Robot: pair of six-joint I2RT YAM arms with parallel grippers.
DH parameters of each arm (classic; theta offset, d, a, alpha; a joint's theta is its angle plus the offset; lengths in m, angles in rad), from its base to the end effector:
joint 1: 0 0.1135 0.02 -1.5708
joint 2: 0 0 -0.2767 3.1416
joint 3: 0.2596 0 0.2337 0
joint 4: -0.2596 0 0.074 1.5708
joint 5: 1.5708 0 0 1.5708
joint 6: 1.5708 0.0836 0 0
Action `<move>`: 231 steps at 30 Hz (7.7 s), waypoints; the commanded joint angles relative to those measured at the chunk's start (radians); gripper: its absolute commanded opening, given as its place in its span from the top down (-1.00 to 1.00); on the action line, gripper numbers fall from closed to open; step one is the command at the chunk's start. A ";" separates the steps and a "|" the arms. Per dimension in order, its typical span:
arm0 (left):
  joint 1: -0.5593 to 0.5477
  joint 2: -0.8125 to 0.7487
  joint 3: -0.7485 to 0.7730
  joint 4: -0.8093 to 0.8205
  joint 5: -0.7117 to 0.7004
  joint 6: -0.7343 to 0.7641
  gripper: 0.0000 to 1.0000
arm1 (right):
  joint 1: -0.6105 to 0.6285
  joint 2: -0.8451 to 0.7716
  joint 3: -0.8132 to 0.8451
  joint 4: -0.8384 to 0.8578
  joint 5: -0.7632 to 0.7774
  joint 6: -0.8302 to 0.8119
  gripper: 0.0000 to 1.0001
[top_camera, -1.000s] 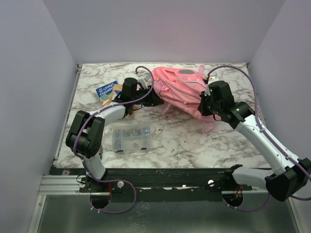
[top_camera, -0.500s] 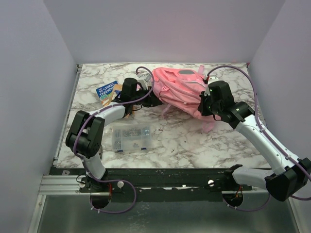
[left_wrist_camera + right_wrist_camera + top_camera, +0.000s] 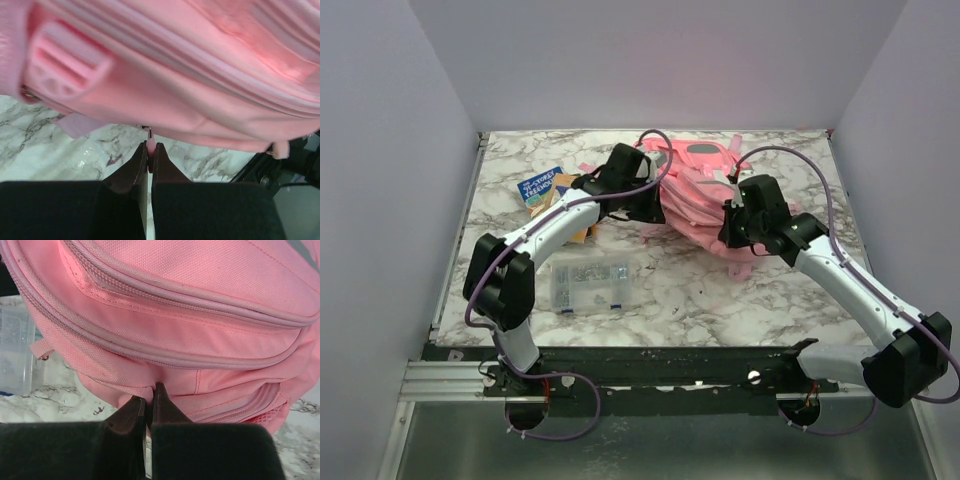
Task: Pack the student bag
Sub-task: Unzip the student bag at the center of the board.
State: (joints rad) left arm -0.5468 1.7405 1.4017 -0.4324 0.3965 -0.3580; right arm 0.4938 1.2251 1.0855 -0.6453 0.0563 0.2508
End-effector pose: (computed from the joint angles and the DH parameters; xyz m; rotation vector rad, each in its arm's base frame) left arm 0.3318 -0.2398 0.2624 0.4364 2.4109 -0.8920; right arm 0.2397 0.1237 0.2905 -0.2602 2.3595 0.2956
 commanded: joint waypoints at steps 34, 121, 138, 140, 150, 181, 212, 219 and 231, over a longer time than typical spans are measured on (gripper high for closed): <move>-0.116 -0.220 -0.486 0.405 0.357 -0.296 -0.25 | 0.260 -0.072 -0.225 0.187 0.159 0.594 -0.25; -0.014 0.062 -0.315 0.428 0.155 -0.707 -0.30 | 0.504 0.047 -0.439 0.661 0.468 0.519 0.99; -0.035 0.013 -0.353 0.428 0.049 -0.672 0.65 | 0.501 0.047 -0.427 0.528 0.496 0.511 0.99; -0.029 -0.014 -0.358 0.428 0.069 -0.670 0.90 | 0.500 0.037 -0.438 0.505 0.493 0.509 0.99; -0.024 -0.056 -0.361 0.509 0.217 -0.721 0.94 | 0.500 -0.009 -0.502 0.575 0.430 0.500 0.99; -0.007 -0.049 -0.364 0.591 0.292 -0.781 1.00 | 0.454 0.093 -0.366 0.556 0.409 0.473 0.21; -0.021 -0.072 -0.313 0.684 0.363 -0.922 1.00 | 0.454 0.158 -0.352 0.598 0.790 0.698 0.23; -0.020 -0.060 -0.298 0.687 0.365 -0.929 1.00 | 0.454 0.130 -0.361 0.636 0.701 0.656 0.68; -0.021 -0.053 -0.291 0.687 0.362 -0.905 1.00 | 0.455 0.146 -0.345 0.587 0.784 0.587 0.99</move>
State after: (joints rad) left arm -0.5606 1.7241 1.0554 0.1741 0.6655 -1.2751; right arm 0.9554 1.3632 0.7109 -0.0086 0.7498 0.8951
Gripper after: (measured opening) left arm 0.061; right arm 0.030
